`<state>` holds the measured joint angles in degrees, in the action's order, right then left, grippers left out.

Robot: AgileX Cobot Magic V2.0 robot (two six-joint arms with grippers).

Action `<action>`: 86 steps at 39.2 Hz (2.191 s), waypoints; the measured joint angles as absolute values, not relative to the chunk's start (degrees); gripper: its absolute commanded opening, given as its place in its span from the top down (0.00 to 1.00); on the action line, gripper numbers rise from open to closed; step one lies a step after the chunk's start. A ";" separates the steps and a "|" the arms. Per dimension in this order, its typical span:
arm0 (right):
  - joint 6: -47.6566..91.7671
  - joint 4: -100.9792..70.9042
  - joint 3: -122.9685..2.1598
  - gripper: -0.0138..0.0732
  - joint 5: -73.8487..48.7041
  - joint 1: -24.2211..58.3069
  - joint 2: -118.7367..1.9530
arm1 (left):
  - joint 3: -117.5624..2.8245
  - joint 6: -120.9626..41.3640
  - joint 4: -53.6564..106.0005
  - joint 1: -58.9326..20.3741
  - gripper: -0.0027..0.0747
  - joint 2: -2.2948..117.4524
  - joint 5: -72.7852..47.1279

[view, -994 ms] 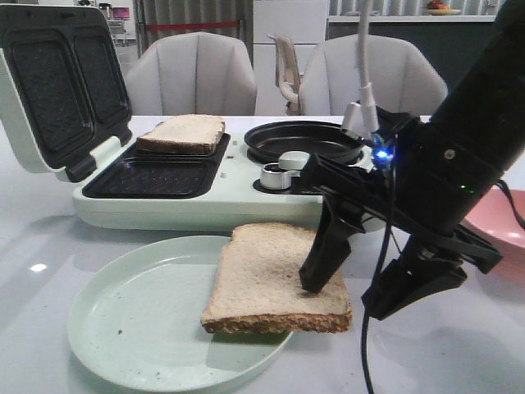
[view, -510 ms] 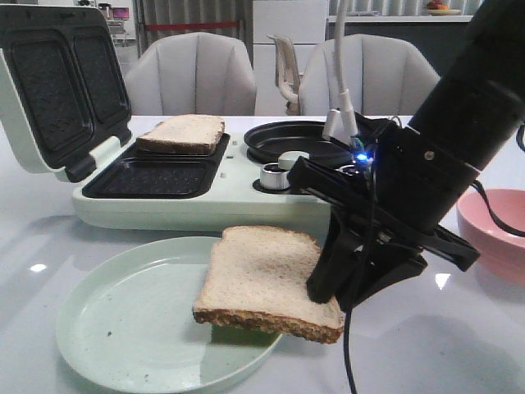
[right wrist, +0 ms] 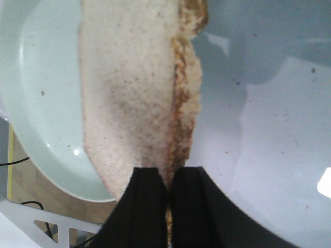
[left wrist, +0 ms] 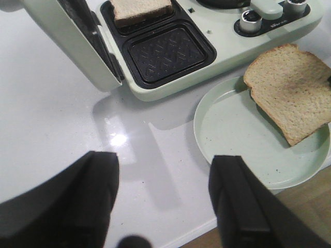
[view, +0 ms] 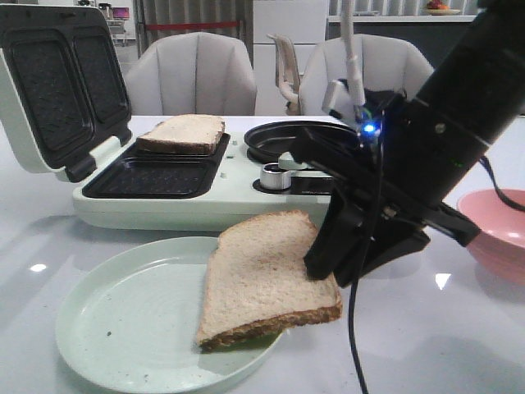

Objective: Make breakfast with bread and shrimp
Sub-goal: 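Grasp the bread slice with the right gripper and lift it, then lower the bread into the nearer sandwich-maker plate and release it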

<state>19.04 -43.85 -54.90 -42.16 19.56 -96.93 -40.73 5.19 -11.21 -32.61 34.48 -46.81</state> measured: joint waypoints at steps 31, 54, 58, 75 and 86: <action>35.52 -67.30 -65.73 0.80 -41.56 20.77 -92.67 | -40.73 5.19 -11.80 -32.71 0.39 34.48 -46.71; 34.58 -68.71 -94.32 0.77 -40.91 22.08 -121.91 | -40.73 5.19 -12.52 -32.71 0.39 34.48 -46.71; 34.58 -68.71 -95.51 0.65 -41.09 22.08 -123.85 | -40.73 5.19 -13.15 -32.71 0.39 34.48 -46.71; 34.79 -66.63 -95.74 0.24 -40.43 21.97 -123.97 | -40.73 5.19 -14.89 -32.71 0.39 34.48 -46.71; 24.61 -40.56 -96.24 0.24 -46.87 21.97 -112.01 | -40.73 5.19 -15.47 -32.71 0.39 34.48 -46.71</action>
